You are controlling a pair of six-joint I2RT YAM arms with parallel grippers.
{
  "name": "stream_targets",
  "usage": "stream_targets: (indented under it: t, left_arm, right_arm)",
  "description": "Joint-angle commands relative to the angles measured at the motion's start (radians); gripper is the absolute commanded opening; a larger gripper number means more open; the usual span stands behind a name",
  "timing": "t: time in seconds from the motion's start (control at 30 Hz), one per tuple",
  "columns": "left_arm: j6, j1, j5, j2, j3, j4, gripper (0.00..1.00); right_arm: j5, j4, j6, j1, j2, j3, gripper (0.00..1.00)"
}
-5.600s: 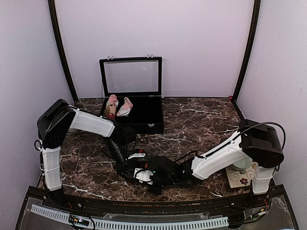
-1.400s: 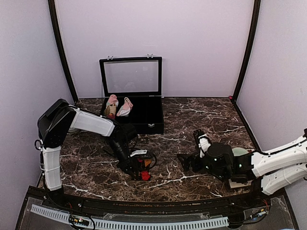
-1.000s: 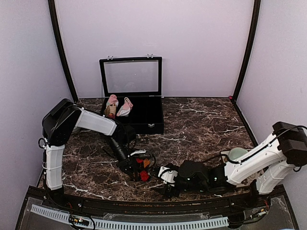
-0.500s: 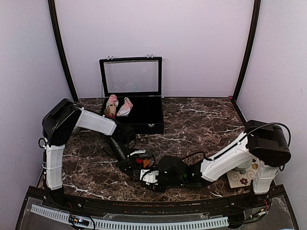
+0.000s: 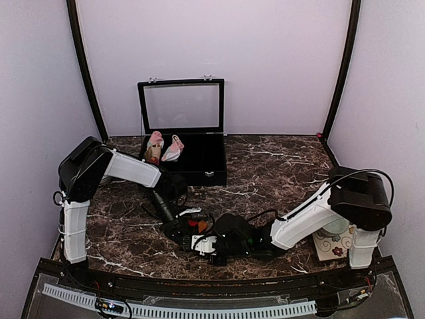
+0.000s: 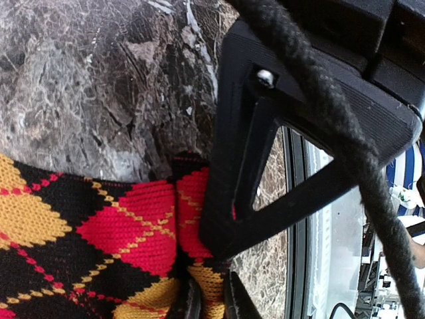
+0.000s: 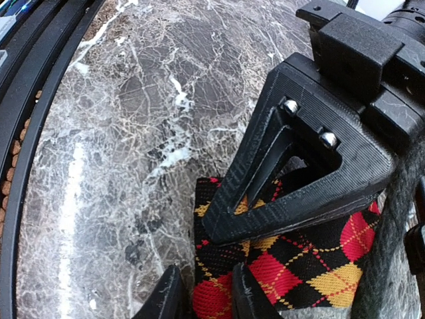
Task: Roll the socks
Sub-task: Pick up the sock from the center of the board.
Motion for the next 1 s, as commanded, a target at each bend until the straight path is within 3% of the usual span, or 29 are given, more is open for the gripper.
stream_targets:
  t: [0.0, 0.33, 0.47, 0.63, 0.8, 0.97]
  left_arm:
    - [0.034, 0.006, -0.071, 0.027, 0.003, -0.041, 0.15]
    - [0.113, 0.008, -0.027, -0.096, -0.062, -0.049, 0.22]
    - [0.096, 0.02, -0.081, -0.129, -0.094, -0.009, 0.23]
    - [0.065, 0.075, -0.106, -0.312, -0.186, 0.104, 0.25]
    - [0.0, 0.11, -0.248, -0.549, -0.29, 0.26, 0.29]
    - [-0.03, 0.114, -0.333, -0.634, -0.304, 0.273, 0.29]
  right_arm:
    - [-0.029, -0.012, 0.022, -0.012, 0.042, 0.023, 0.25]
    - [-0.045, -0.097, 0.058, -0.029, 0.096, 0.034, 0.17]
    - [-0.1, -0.184, 0.094, -0.042, 0.114, 0.056, 0.06]
    - [-0.15, -0.269, 0.156, -0.058, 0.121, 0.072, 0.01]
    - [-0.191, -0.365, 0.204, -0.066, 0.133, 0.12, 0.0]
    - [-0.279, -0.487, 0.298, -0.086, 0.186, 0.218, 0.0]
